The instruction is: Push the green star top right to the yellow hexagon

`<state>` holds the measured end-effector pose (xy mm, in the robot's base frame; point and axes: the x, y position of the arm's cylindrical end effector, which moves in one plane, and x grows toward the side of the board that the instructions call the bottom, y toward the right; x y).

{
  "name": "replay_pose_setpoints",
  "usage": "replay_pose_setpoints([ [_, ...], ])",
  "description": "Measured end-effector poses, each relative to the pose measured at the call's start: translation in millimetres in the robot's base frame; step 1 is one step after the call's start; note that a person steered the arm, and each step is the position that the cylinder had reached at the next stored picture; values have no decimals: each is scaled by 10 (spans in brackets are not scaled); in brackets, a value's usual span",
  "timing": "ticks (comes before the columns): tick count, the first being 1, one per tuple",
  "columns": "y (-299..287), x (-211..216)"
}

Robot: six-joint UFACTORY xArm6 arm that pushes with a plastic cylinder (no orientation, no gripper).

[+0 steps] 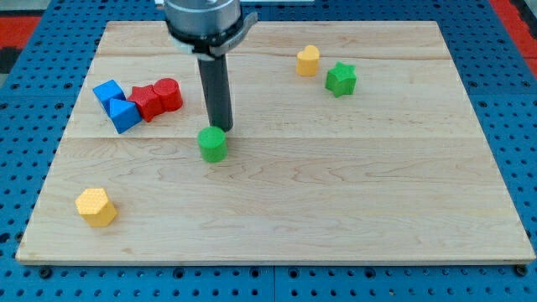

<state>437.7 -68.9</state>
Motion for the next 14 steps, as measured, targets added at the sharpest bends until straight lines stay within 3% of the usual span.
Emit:
replay_pose_setpoints([
  [1,177,221],
  [3,-984,795],
  [4,-768,711],
  [5,495,478],
  [6,1749,-15],
  [7,2382,-541],
  [8,2338,-939],
  [10,1225,-1008],
  [12,675,-1302],
  [14,-66,-510],
])
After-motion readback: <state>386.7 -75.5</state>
